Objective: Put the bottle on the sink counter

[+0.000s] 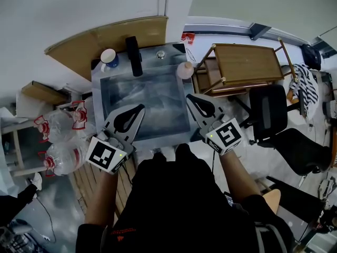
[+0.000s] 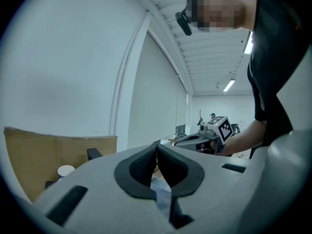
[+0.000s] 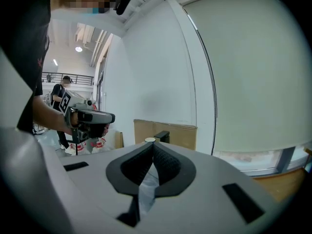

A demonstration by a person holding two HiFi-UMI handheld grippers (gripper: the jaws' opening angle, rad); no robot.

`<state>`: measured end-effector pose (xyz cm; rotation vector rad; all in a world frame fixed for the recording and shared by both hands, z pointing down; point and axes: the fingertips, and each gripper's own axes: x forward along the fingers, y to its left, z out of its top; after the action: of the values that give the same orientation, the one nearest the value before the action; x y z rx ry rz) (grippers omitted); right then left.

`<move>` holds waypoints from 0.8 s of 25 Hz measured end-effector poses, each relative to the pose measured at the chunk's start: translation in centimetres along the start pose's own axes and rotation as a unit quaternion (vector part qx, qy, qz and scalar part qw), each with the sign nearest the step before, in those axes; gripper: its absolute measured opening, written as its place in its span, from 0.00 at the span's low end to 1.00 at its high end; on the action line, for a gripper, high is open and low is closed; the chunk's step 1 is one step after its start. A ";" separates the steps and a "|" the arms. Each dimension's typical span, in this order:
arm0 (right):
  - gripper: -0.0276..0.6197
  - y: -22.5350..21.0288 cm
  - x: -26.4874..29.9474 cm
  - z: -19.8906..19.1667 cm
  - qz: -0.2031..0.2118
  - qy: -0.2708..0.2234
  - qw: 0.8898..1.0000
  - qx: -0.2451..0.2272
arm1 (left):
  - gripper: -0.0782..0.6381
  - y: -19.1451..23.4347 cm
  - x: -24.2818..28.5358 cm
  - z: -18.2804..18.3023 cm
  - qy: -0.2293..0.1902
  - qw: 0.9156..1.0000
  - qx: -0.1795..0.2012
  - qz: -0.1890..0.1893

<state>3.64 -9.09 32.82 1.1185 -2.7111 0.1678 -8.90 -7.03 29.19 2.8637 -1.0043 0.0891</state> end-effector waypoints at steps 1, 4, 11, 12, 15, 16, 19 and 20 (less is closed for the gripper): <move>0.05 0.0 0.0 0.0 0.000 0.000 1.000 0.000 | 0.13 0.0 0.0 0.0 0.000 1.000 0.000 0.000; 0.05 0.1 0.1 0.1 0.002 0.000 1.000 0.000 | 0.13 0.0 0.0 0.1 0.000 1.000 0.001 -0.001; 0.05 0.2 0.2 -0.3 0.004 0.006 1.000 0.002 | 0.13 -0.1 0.3 0.1 0.001 1.000 0.000 -0.002; 0.05 0.2 0.3 -0.3 0.004 0.007 1.000 0.001 | 0.13 -0.1 0.3 0.0 0.002 1.000 0.000 -0.002; 0.05 0.1 0.3 -0.6 0.005 0.010 1.000 0.001 | 0.13 -0.2 0.4 -0.1 0.009 1.000 -0.008 -0.002; 0.05 0.1 0.2 -0.7 0.003 0.011 1.000 0.002 | 0.13 -0.3 0.4 -0.2 0.007 1.000 -0.007 -0.002; 0.05 -0.3 0.0 -1.1 -0.001 0.015 1.000 0.004 | 0.13 -0.2 0.6 -0.2 0.003 1.000 -0.003 -0.003; 0.05 -0.4 0.1 -1.2 -0.002 0.015 1.000 0.005 | 0.13 -0.1 0.7 -0.2 0.002 1.000 -0.003 -0.003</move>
<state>4.03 -9.22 33.98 1.1143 -2.6840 0.1966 -8.29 -7.31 29.47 2.8596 -0.9925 0.0915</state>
